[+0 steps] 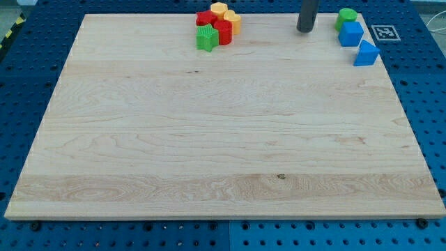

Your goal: Nudge the blue cube right a bit

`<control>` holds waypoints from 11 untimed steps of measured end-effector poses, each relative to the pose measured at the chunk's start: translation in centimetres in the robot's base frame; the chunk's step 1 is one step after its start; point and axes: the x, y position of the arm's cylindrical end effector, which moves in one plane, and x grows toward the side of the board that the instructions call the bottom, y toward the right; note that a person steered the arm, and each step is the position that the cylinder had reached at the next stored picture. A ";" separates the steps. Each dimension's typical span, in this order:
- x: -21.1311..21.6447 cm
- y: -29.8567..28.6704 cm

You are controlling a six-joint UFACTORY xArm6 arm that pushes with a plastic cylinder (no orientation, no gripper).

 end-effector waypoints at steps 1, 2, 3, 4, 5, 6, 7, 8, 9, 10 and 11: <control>0.7 1.2; 2.0 2.5; 2.4 2.7; 1.1 0.4; -3.2 -2.5; -6.7 -1.9; -6.8 -1.7; -6.6 1.1; -6.5 4.6; -4.0 4.6; -1.6 4.6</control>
